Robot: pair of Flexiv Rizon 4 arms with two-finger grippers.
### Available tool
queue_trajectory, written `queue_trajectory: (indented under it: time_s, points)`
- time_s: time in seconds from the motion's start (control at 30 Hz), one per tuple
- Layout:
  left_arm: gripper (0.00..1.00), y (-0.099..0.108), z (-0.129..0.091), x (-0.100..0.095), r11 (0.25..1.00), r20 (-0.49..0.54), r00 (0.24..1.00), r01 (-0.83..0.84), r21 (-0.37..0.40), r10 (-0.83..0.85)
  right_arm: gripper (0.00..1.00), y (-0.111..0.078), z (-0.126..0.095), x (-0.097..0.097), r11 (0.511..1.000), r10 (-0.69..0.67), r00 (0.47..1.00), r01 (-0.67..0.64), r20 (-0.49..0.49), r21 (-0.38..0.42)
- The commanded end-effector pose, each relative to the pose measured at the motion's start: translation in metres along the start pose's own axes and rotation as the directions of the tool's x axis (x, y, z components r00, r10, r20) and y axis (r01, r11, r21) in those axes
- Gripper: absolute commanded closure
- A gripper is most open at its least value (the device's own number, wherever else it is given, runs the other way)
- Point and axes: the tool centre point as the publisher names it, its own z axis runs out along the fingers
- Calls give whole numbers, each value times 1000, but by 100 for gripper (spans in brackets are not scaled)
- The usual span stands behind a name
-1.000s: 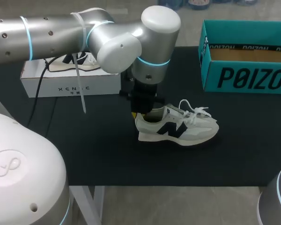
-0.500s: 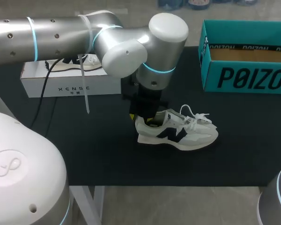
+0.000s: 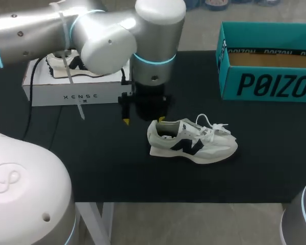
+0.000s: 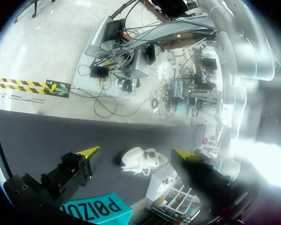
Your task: Take the shoe out of the shoebox, open the shoe tongue, remove and reinsert the insole, then place the shoe into the shoebox
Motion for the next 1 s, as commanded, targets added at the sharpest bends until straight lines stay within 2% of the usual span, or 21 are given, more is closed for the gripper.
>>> queue_trajectory:
  time_s: [0.03,0.07,0.13,0.17,0.37,0.4,1.0]
  points:
    - [0,0,8,80,997,226,973,26,76,-43,0,8,1,-2,935,0,1000,2,-6,355]
    - [0,-2,10,86,994,285,958,16,105,-46,0,8,1,-2,935,0,1000,2,-6,355]
    - [0,-6,15,98,990,304,949,39,138,-80,0,8,1,-2,935,0,1000,2,-6,355]
    - [0,-9,17,105,986,360,928,35,164,-93,0,8,1,-2,935,0,1000,2,-6,355]
    - [0,-30,27,142,966,413,889,108,237,-201,0,8,1,-2,935,0,1000,2,-6,355]
    - [0,-30,28,144,965,375,904,126,231,-208,0,8,1,-2,935,0,1000,2,-6,355]
    - [0,-30,28,144,965,375,904,126,231,-208,0,8,1,-2,935,0,1000,2,-6,355]
